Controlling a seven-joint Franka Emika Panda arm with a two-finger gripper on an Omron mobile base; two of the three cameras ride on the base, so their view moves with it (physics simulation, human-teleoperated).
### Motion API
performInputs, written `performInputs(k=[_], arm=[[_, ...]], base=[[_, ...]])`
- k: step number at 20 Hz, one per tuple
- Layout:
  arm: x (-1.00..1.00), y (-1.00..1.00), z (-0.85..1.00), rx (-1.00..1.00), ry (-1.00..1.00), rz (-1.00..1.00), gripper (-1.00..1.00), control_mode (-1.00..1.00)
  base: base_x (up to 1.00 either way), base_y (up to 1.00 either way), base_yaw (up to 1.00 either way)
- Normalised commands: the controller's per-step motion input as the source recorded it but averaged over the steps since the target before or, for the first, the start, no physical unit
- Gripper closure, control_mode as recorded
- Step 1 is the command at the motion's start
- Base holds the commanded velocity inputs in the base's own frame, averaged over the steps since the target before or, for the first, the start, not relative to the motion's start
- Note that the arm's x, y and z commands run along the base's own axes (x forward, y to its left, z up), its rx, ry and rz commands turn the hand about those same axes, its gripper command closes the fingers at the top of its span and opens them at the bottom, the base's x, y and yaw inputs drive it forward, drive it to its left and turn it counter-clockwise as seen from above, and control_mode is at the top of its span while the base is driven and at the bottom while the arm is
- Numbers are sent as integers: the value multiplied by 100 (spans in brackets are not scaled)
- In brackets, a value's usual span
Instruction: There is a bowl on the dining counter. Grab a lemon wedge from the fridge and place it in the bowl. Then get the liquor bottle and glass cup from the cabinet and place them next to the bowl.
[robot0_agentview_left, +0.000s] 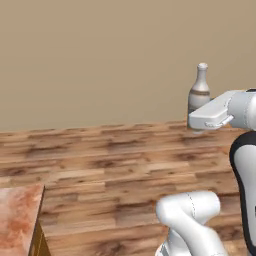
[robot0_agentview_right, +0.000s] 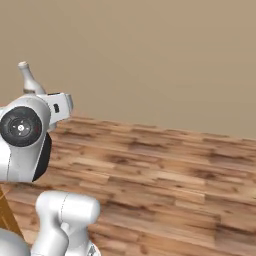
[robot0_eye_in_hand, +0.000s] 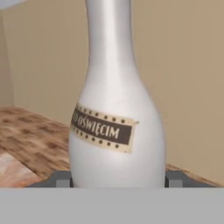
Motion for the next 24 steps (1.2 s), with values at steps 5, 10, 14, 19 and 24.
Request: performInputs(k=[5, 10, 14, 19, 24], arm=[[0, 0, 0, 0, 0, 0, 100, 100], [0, 0, 0, 0, 0, 0, 100, 100], [0, 0, 0, 0, 0, 0, 100, 100], [0, 0, 0, 0, 0, 0, 100, 100], [0, 0, 0, 0, 0, 0, 100, 100]], base=[[100, 22, 49], [100, 12, 57], [100, 7, 60], [100, 0, 64], [100, 0, 66]])
